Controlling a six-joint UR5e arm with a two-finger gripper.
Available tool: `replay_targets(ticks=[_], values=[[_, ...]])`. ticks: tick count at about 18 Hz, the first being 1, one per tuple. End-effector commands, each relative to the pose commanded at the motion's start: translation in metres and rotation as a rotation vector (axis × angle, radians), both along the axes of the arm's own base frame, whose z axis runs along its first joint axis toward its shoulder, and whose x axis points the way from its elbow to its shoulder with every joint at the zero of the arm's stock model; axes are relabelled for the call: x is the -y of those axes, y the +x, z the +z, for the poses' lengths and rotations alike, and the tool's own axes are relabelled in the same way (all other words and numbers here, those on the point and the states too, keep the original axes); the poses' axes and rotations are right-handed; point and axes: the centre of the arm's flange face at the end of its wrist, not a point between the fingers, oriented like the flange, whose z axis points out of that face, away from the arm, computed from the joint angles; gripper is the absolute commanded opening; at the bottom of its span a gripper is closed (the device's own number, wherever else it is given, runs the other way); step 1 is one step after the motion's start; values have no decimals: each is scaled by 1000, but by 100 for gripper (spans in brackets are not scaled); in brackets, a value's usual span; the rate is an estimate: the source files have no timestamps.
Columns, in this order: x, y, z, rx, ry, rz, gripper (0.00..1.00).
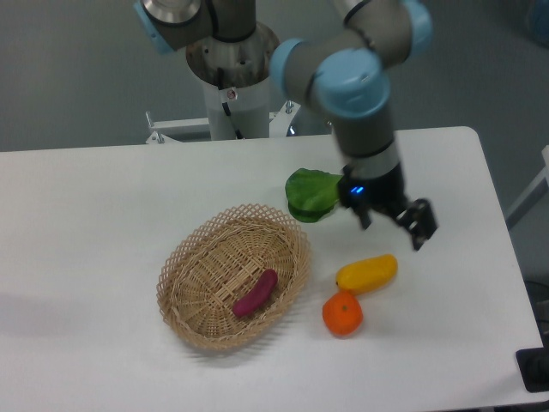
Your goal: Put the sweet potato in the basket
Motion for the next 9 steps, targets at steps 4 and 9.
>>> replay_targets(ticks=[4, 9], values=[[23, -5, 0, 23, 21, -16, 100], [26, 2, -4, 26, 22, -13, 100]])
